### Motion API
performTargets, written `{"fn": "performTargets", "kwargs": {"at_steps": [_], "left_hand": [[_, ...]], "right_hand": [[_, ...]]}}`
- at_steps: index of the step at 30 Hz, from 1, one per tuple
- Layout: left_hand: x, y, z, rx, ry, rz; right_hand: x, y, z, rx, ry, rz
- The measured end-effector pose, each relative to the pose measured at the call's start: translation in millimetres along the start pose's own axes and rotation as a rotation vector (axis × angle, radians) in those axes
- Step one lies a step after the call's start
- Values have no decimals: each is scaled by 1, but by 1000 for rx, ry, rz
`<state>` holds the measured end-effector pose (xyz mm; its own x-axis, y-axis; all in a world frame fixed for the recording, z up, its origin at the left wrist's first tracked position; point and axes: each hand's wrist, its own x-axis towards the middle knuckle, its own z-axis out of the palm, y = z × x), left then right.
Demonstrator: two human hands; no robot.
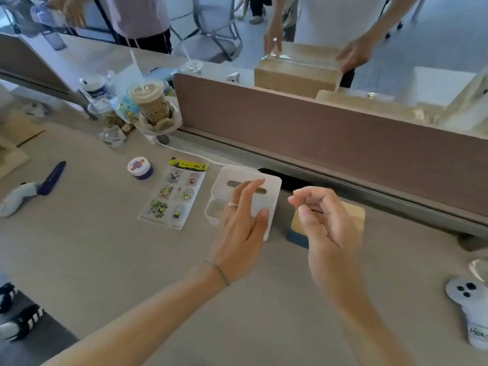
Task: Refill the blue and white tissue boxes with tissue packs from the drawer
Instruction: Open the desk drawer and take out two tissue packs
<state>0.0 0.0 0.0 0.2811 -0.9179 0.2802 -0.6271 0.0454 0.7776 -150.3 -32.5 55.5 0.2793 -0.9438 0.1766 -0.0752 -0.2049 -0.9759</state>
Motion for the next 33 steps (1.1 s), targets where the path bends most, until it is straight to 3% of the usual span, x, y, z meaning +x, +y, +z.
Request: {"fn": "performTargets", "kwargs": {"at_steps": [9,18,27,33], "left_hand": [[-19,-103,62,-72,145,-13],[-29,-155,72,-5,191,166],[-72,-178,41,112,153,329],[-140,-173,-10,76,231,295]], "right_hand": [[-14,129,36,-7,-56,1],[-19,202,73,-69,-57,-156],[-60,205,101,-231,-12,-389],[-127,177,123,-330,25,-438]]}}
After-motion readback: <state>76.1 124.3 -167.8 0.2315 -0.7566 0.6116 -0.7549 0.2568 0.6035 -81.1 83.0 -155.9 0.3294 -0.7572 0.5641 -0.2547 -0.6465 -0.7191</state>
